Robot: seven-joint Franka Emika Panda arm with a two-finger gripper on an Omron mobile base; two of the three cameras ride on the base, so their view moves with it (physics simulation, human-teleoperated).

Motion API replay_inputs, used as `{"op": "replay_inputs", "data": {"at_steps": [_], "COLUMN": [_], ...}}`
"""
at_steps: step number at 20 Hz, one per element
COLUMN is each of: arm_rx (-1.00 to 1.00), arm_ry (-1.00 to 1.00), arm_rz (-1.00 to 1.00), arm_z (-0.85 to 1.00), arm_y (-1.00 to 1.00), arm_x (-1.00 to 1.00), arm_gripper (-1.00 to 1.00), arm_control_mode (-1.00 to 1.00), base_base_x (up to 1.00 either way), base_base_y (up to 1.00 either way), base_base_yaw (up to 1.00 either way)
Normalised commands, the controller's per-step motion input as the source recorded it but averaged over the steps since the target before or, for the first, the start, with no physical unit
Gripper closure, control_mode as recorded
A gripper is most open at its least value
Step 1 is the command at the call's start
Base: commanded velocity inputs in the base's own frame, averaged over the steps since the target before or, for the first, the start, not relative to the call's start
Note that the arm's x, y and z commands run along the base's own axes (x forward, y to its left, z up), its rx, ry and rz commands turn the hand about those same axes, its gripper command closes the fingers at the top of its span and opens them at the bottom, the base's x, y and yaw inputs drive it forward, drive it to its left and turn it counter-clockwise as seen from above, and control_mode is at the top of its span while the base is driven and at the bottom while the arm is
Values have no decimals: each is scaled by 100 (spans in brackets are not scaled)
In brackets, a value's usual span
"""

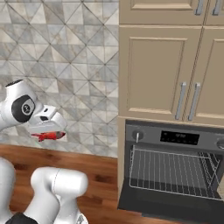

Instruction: Take the fish from the oven and place it on the plate on the counter.

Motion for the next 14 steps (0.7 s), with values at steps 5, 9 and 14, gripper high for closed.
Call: {"op": "replay_inputs", "data": {"at_steps": [5, 9, 14], "arm_rx": [0, 0, 0], "arm_ry": [0, 0, 0], "arm_rz": [0, 0, 0], "arm_z": [0, 0, 0], "arm_y": [0, 0, 0], "arm_x": [0, 0, 0], "arm_gripper": [100, 100, 100], "arm_control_mode": [100, 100, 100], "base_base_x": [-24, 0, 0], "base_base_y": [-1, -30, -56], "base_base_yaw": [-25, -37, -41]}}
